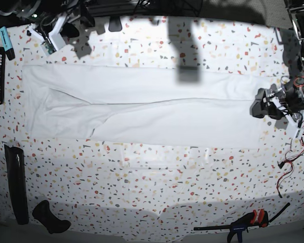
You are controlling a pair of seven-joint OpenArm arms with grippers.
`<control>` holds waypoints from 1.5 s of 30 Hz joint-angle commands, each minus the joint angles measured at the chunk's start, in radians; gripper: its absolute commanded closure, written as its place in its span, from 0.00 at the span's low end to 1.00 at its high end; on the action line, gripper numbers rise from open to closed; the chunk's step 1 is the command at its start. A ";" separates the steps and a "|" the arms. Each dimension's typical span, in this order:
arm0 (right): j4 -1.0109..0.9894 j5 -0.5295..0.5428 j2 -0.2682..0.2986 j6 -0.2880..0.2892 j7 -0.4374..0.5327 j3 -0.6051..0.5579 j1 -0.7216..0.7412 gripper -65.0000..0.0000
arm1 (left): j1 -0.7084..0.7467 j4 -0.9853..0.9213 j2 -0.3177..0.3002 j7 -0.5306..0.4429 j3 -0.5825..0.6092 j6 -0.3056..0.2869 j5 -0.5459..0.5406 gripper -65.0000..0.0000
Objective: Fold the T-shirt properly
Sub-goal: 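Release the shirt and raise both grippers away from it, then move the left gripper over the strip's middle and grasp the fabric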
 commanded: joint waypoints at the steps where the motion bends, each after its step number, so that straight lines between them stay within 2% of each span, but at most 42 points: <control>1: 0.018 0.012 0.006 0.005 0.012 0.004 -0.006 0.57 | -0.016 -0.003 -0.020 -0.009 -0.006 -0.002 -0.013 0.31; 6: 0.018 0.040 0.006 0.005 0.006 0.004 -0.006 0.57 | -0.019 -0.129 -0.019 -0.047 -0.006 -0.027 0.019 0.31; 8: 0.018 0.068 0.006 0.005 -0.007 0.004 -0.006 0.57 | -0.032 -0.184 -0.019 -0.005 -0.006 -0.027 -0.024 0.31; 13: 0.018 0.068 0.006 0.005 -0.008 0.004 -0.006 0.57 | -0.049 -0.234 -0.019 0.215 -0.006 -0.038 -0.363 0.31; 15: 0.018 0.068 0.006 0.005 -0.007 0.004 -0.006 0.57 | -0.049 -0.234 -0.019 0.269 -0.006 -0.038 -0.472 0.31; 17: 0.018 0.068 0.006 0.005 -0.008 0.004 -0.006 0.57 | -0.049 -0.234 -0.020 0.260 -0.006 -0.038 -0.513 0.31; 23: 0.018 0.068 0.006 0.005 -0.014 0.004 -0.006 0.57 | -0.049 -0.234 -0.020 0.122 -0.006 -0.038 -0.484 0.33; 29: 0.018 0.068 0.006 0.005 -0.013 0.004 -0.006 0.57 | -0.047 -0.234 -0.019 0.145 -0.006 -0.038 -0.450 0.63; 34: 0.018 0.068 0.006 0.005 -0.013 0.004 -0.006 0.57 | -0.044 -0.234 -0.019 0.140 -0.006 -0.038 -0.452 0.66; 35: 0.018 0.068 0.006 0.005 -0.013 0.004 -0.006 0.57 | -0.045 -0.234 -0.019 0.135 -0.006 -0.038 -0.452 0.72; 37: 0.018 0.068 0.006 0.005 -0.013 0.004 -0.006 0.57 | -0.047 -0.234 -0.019 0.125 -0.006 -0.038 -0.452 0.97; 38: 0.018 0.069 0.006 0.005 -0.013 0.004 -0.006 0.57 | -0.047 -0.234 -0.019 0.118 -0.006 -0.038 -0.453 1.00; 45: 0.018 0.069 0.006 0.005 -0.013 0.004 -0.005 0.57 | -0.067 -0.217 -0.013 0.123 -0.007 -0.038 -0.484 1.00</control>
